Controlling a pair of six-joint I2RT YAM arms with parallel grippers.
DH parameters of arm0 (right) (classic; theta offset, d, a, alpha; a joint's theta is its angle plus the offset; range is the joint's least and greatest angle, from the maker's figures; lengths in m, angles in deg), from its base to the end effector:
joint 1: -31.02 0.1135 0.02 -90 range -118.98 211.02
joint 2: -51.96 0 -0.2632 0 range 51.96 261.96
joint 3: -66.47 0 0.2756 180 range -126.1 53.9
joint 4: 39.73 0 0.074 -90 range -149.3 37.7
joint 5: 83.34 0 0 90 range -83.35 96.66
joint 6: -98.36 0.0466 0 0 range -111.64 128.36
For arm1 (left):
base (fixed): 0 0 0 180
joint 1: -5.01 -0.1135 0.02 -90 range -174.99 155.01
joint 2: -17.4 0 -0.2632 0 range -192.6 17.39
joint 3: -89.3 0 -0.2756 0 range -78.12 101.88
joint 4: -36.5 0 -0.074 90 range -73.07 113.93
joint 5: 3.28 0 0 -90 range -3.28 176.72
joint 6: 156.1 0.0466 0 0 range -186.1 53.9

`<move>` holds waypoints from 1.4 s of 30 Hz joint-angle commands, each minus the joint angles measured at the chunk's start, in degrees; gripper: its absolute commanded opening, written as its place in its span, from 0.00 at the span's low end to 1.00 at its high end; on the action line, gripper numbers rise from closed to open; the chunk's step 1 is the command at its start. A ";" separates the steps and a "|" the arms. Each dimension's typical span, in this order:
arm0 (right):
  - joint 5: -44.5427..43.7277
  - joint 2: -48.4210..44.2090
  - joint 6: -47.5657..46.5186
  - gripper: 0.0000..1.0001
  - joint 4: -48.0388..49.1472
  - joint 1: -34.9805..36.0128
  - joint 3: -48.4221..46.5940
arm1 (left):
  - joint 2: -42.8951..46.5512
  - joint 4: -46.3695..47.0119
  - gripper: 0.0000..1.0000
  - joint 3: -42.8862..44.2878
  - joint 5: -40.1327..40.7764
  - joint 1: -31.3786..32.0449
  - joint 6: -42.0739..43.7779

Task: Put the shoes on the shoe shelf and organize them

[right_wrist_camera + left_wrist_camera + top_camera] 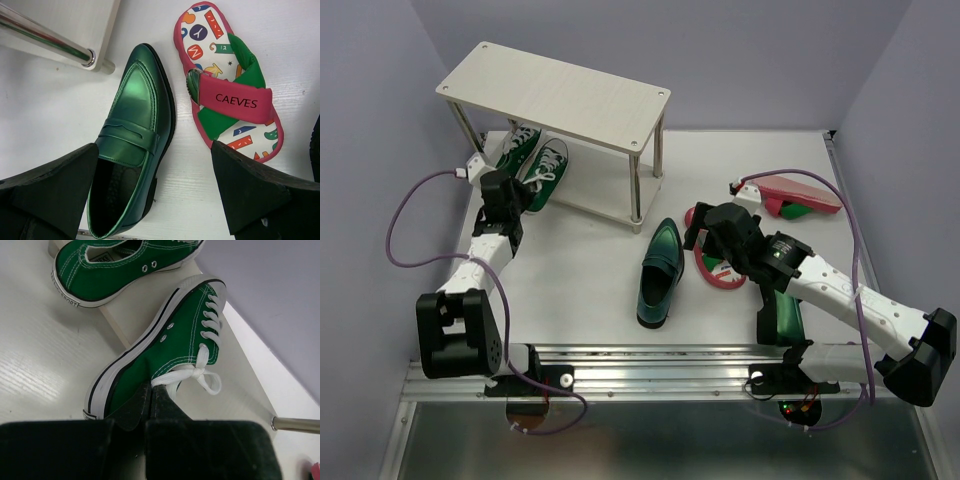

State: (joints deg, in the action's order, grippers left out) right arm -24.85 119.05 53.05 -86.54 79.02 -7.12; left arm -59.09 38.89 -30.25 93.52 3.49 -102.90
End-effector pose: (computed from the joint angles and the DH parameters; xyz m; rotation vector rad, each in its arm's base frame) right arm 0.2042 0.1904 0.3136 0.2189 2.1595 0.3018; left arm 0.3400 0.0145 0.2649 -0.6768 1.6891 -0.3301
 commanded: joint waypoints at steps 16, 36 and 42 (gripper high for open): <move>-2.51 -1.70 1.46 1.00 -3.11 -0.02 -1.56 | -11.40 20.20 0.00 4.94 -10.85 -5.69 -7.41; -1.37 -1.35 2.86 1.00 -3.47 -0.02 -1.74 | -11.32 -2.11 0.73 14.26 -9.01 -6.13 2.34; -0.93 -1.08 2.95 1.00 -3.20 -0.02 -1.56 | -8.68 -6.43 0.73 12.94 -7.42 -6.04 2.26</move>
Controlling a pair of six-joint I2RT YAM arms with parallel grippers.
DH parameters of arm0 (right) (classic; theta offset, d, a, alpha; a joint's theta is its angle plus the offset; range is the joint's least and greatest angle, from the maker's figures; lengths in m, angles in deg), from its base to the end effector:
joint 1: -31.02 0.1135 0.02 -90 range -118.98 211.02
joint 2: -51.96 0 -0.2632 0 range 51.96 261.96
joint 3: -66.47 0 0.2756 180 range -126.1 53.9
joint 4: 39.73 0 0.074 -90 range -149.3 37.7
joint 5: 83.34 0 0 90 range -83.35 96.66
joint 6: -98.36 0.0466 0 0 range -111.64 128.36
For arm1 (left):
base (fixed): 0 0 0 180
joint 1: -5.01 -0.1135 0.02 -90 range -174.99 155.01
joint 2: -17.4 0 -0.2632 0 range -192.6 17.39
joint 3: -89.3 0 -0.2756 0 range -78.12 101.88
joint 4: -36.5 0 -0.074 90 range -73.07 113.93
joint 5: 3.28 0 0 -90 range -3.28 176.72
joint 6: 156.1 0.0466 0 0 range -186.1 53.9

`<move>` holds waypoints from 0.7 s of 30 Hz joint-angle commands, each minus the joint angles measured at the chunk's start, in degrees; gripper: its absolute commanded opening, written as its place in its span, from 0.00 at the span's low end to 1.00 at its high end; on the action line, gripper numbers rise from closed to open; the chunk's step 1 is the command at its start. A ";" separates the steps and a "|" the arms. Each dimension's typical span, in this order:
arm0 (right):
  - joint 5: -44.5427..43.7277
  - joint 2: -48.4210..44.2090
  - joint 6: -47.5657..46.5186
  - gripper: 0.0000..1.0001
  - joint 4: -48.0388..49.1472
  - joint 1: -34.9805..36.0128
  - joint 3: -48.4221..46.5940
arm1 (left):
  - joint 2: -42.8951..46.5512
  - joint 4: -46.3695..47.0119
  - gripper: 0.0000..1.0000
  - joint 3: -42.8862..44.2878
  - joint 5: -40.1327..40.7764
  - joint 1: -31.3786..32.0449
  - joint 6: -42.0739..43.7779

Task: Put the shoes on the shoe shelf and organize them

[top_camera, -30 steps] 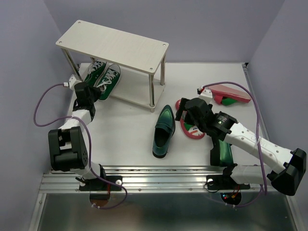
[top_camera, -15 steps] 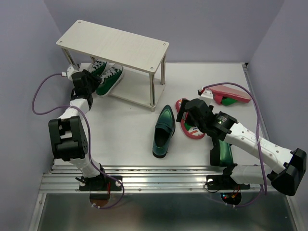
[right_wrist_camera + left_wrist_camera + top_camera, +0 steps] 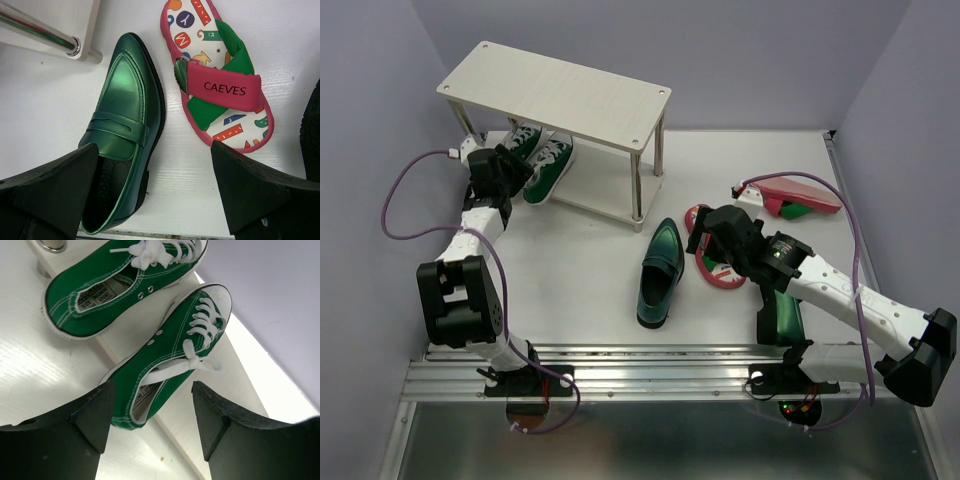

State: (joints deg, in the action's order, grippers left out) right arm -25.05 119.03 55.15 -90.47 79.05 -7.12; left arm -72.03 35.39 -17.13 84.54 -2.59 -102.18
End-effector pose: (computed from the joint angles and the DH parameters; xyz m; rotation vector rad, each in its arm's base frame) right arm 0.2006 0.1864 0.3079 0.2403 2.2053 0.2613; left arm 0.3945 0.0509 0.2662 -0.6762 1.7585 -0.3778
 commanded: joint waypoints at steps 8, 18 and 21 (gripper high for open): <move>-0.20 -0.71 0.94 1.00 1.52 -0.04 -1.30 | 4.97 -9.26 0.84 -0.09 2.44 0.12 4.08; 0.50 -0.89 1.12 1.00 1.96 -0.04 -1.13 | -0.74 -12.87 0.72 3.08 0.86 0.39 5.58; 0.59 -1.32 1.20 1.00 1.96 -0.04 -1.04 | -1.89 -12.87 0.68 4.13 1.03 0.48 5.40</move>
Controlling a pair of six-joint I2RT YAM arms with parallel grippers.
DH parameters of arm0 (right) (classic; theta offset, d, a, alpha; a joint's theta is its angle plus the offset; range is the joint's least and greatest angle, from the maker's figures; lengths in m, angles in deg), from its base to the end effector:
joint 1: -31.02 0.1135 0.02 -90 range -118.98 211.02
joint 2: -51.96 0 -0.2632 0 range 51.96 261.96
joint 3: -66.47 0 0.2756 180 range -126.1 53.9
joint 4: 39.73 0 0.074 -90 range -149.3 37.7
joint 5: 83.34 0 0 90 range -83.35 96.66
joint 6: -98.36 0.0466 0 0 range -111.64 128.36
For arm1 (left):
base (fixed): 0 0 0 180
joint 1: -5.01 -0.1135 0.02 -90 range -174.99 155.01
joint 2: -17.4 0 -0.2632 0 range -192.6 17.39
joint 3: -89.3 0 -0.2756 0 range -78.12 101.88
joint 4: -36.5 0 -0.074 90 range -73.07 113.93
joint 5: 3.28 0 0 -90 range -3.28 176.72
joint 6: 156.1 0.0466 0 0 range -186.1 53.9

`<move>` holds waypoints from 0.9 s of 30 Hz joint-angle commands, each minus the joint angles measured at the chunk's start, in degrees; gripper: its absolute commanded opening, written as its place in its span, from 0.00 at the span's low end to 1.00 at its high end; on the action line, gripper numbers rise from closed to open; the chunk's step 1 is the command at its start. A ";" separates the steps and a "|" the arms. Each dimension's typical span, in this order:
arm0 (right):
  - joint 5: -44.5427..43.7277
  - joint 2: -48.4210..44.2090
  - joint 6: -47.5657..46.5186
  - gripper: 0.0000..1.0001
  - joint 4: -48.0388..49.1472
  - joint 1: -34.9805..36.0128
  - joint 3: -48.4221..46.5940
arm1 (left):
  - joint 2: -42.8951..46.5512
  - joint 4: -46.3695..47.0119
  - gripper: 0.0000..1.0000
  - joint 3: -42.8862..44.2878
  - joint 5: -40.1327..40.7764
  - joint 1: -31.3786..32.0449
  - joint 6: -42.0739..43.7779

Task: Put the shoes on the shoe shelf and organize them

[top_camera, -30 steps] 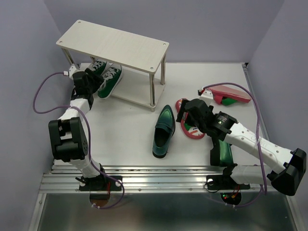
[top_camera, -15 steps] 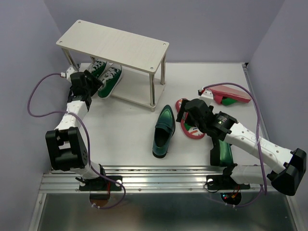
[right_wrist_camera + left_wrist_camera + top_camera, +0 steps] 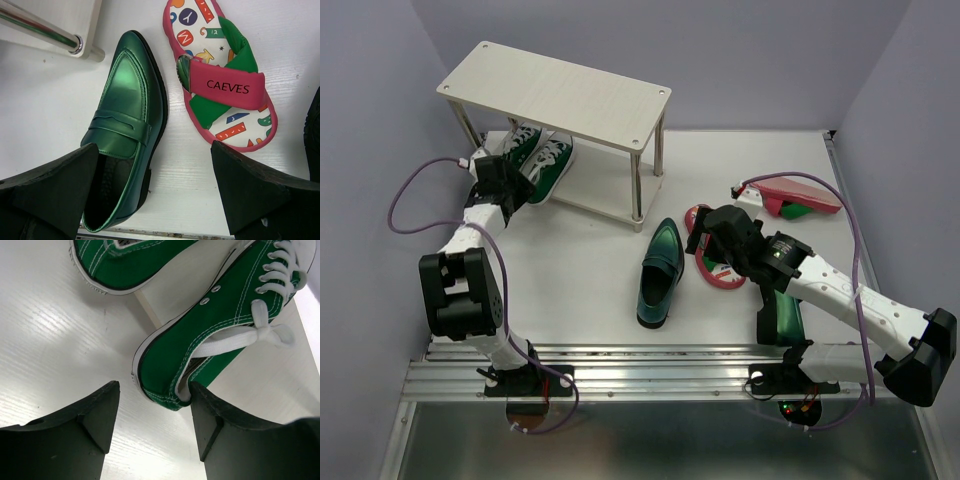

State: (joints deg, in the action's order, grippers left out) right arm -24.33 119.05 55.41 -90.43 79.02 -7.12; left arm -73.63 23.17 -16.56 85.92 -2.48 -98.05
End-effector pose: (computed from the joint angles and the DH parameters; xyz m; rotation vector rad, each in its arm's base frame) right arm 0.2005 0.1869 0.3077 0.2405 2.2122 0.2748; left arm 0.3894 0.0505 0.2359 -0.7039 1.9889 -0.2713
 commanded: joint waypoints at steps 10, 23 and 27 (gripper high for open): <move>0.48 -1.17 1.20 1.00 1.92 -0.02 -1.13 | -2.05 -0.39 0.57 5.15 -0.17 1.69 0.57; 0.31 -1.70 1.29 1.00 1.57 -0.02 -1.30 | -4.60 -2.76 0.00 10.67 0.18 1.86 0.74; -0.13 -2.14 1.47 1.00 1.22 -0.02 -1.30 | -5.39 -3.02 0.00 14.01 3.43 1.86 0.04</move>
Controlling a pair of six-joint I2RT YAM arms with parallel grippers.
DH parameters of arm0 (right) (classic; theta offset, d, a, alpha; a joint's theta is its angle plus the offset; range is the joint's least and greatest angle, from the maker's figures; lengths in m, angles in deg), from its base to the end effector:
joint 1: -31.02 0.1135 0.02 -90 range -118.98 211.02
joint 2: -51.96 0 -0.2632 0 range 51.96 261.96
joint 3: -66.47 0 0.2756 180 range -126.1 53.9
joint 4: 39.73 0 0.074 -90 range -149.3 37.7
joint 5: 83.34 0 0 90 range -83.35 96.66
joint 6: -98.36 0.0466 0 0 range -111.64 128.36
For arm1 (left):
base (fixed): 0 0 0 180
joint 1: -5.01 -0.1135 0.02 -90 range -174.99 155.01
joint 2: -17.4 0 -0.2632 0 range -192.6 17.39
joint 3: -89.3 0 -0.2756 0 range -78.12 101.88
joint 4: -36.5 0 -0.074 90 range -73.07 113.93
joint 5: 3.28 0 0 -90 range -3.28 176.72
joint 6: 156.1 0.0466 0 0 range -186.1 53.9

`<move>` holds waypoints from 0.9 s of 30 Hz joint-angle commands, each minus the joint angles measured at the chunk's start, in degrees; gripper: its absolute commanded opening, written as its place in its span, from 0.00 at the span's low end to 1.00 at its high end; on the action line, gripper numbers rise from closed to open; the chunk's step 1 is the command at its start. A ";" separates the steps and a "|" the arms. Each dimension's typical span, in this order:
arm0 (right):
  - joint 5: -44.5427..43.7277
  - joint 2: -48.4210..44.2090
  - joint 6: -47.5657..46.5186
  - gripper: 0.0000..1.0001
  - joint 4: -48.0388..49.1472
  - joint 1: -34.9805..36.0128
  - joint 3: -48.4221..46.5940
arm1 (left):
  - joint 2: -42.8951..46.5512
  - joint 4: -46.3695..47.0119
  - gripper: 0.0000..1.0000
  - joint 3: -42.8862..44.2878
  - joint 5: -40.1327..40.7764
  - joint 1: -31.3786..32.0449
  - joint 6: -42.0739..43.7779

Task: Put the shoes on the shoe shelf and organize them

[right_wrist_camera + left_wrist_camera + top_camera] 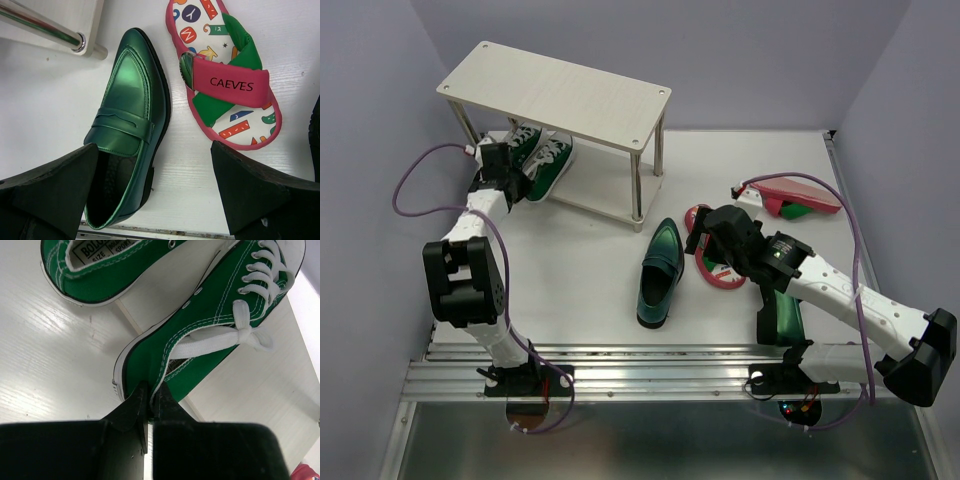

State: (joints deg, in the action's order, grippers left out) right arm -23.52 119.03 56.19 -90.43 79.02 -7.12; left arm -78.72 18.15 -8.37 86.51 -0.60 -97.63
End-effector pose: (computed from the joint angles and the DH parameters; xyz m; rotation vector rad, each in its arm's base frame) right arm 0.2002 0.1874 0.3076 0.2496 2.2195 0.2950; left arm 0.4158 0.0407 0.2453 -0.6806 2.0328 -0.2696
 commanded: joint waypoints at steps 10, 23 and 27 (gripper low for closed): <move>-2.17 -3.26 1.12 1.00 -0.45 -0.02 -1.21 | -4.87 0.51 0.00 14.18 3.46 -0.19 1.20; -1.99 -2.91 1.30 1.00 -0.45 -0.02 -1.48 | -3.82 4.11 0.00 8.73 2.05 -0.63 3.58; -2.08 -3.17 1.30 1.00 -0.54 -0.02 -1.39 | -4.25 3.85 0.09 8.82 1.97 -0.63 4.81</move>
State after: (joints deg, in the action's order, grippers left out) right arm -24.26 117.02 56.68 -90.97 79.02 -7.12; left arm -84.97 15.46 0.09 88.28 -0.86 -94.11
